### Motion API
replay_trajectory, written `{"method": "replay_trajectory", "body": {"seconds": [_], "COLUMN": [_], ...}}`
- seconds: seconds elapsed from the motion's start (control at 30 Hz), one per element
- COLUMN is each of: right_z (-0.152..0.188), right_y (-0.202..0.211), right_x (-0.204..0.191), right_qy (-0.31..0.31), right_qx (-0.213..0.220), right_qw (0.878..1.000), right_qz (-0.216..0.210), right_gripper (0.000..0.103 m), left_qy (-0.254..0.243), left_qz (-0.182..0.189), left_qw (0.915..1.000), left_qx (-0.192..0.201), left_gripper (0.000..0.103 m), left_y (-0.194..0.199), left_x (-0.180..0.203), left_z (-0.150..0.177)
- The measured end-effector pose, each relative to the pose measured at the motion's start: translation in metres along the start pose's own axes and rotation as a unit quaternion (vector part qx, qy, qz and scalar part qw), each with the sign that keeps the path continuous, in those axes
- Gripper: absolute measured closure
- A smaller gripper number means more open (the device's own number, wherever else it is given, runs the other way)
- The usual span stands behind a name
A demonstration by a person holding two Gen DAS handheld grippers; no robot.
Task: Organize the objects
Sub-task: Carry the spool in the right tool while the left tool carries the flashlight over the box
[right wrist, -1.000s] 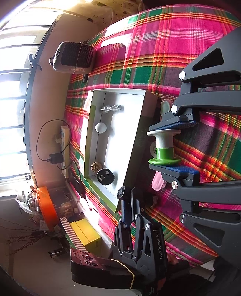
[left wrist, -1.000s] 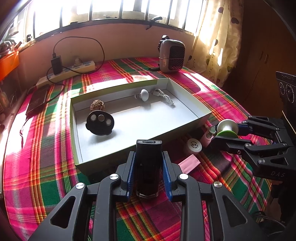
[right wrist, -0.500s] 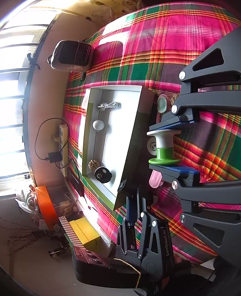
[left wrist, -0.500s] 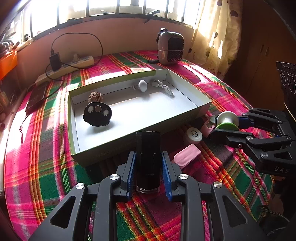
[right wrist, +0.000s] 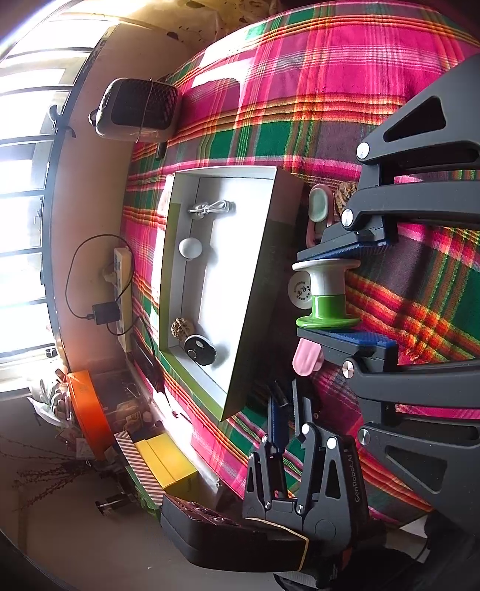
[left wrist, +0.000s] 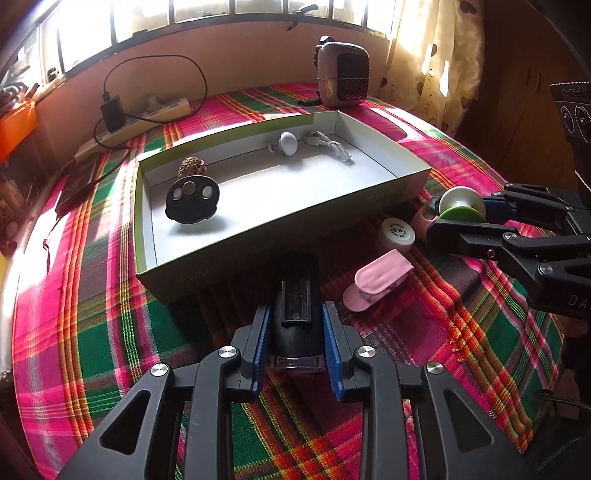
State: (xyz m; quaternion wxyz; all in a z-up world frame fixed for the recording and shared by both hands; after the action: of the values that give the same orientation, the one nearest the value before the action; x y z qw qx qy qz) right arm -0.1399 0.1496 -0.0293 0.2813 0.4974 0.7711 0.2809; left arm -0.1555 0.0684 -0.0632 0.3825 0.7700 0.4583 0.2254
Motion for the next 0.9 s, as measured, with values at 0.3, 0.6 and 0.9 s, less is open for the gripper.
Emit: {"method": "replay_trajectory", "body": {"seconds": [0.3, 0.6, 0.9], "right_z": [0.000, -0.005, -0.024], "right_y": [0.000, 0.004, 0.009], "right_x": [0.000, 0.002, 0.006], "right_qy": [-0.001, -0.002, -0.001], "right_qx": [0.000, 0.004, 0.016], "right_qw": [1.000, 1.000, 1.000], "right_qz": [0.002, 0.003, 0.010], "right_gripper": [0.069, 0.069, 0.069], "left_qy": [0.002, 0.008, 0.006], "left_qz": [-0.002, 0.013, 0.015], "left_qw": [1.0000, 0.9999, 0.9994], "left_qx": [0.002, 0.007, 0.032], "left_gripper": [0.078, 0.078, 0.078], "left_y": [0.001, 0.014, 0.037], "left_x": [0.000, 0.002, -0.005], "left_z": [-0.001, -0.006, -0.032]}}
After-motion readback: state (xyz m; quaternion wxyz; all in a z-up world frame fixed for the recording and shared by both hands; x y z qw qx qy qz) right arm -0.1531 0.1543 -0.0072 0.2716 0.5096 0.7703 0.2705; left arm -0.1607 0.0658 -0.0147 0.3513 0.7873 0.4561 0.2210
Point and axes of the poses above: each gripper's, at about its wrist camera, not at the fingertips, and y roughly against the way its jaws point, x to its right, z to its underside, the point moved 9 cm from there along -y, roughly the way its jaws point, and after that the axes turned 3 degrees about -y, right-handed, at the moved point
